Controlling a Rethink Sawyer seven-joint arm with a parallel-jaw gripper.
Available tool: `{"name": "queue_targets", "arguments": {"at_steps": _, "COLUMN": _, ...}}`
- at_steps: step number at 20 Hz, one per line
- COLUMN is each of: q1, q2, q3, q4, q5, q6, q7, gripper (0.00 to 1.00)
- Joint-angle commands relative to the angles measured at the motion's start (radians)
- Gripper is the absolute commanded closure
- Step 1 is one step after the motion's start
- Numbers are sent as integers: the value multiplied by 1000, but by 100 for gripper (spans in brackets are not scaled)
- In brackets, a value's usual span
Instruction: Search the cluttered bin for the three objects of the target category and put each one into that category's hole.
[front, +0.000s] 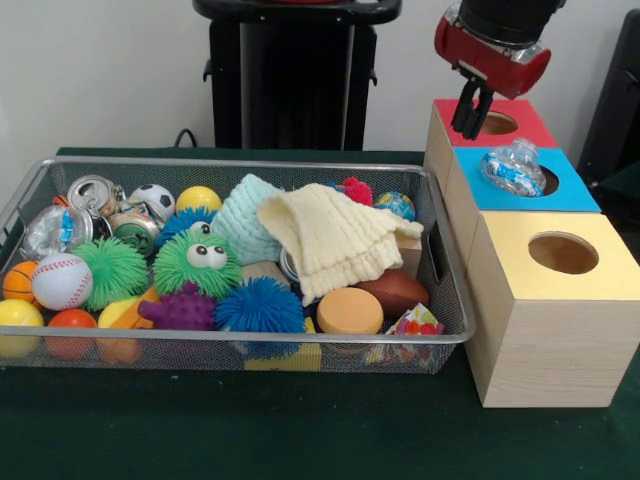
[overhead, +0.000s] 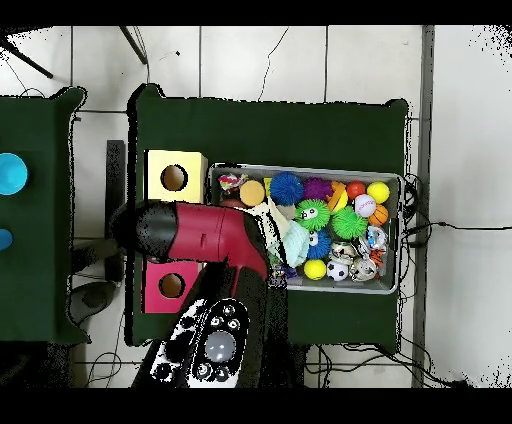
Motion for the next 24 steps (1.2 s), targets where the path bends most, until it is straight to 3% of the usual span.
{"name": "queue_targets", "arguments": {"at_steps": 1, "q1": 26, "q2": -62, "q3": 8, "q4": -51, "q5": 16, "q6": 211, "q7": 190, "gripper": 100}}
{"name": "queue_targets", "arguments": {"at_steps": 6, "q1": 46, "q2": -88, "q3": -20, "q4": -103, "q5": -2, "q6": 278, "q7": 200, "gripper": 100}}
{"name": "queue_targets", "arguments": {"at_steps": 8, "q1": 37, "q2": -79, "q3": -11, "q4": -102, "q5": 2, "q6": 240, "q7": 183, "gripper": 100}}
{"name": "queue_targets", "arguments": {"at_steps": 12, "q1": -34, "q2": -3, "q3": 63, "q4": -54, "q5": 33, "q6": 60, "q7": 100, "gripper": 100}}
{"name": "queue_targets", "arguments": {"at_steps": 14, "q1": -58, "q2": 21, "q3": 87, "q4": -47, "q5": 46, "q6": 30, "q7": 76, "gripper": 100}}
{"name": "queue_targets", "arguments": {"at_steps": 24, "q1": -64, "q2": 32, "q3": 100, "q4": -41, "q5": 41, "q6": 25, "q7": 77, "gripper": 100}}
